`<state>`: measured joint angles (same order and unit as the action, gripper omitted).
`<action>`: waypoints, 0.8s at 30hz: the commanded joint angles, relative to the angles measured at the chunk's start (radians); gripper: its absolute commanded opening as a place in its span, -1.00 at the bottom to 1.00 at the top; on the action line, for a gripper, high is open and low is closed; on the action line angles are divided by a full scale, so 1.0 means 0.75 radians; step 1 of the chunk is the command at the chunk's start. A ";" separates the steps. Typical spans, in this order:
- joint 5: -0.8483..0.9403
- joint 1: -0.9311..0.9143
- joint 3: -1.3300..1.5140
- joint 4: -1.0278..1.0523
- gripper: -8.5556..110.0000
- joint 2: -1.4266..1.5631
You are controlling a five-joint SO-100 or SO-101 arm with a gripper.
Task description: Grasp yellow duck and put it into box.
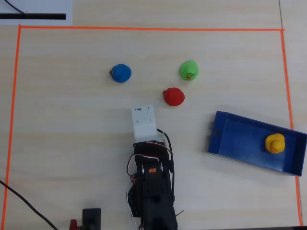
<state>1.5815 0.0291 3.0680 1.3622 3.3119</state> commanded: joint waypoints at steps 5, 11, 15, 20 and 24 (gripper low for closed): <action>0.000 -0.043 0.057 -0.018 -0.85 0.000; 0.000 -0.045 0.057 -0.018 -0.77 0.000; 0.000 -0.045 0.057 -0.018 -0.77 0.000; 0.000 -0.045 0.057 -0.018 -0.77 0.000; 0.000 -0.045 0.057 -0.018 -0.77 0.000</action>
<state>1.5815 0.0015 3.1048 1.3422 3.3134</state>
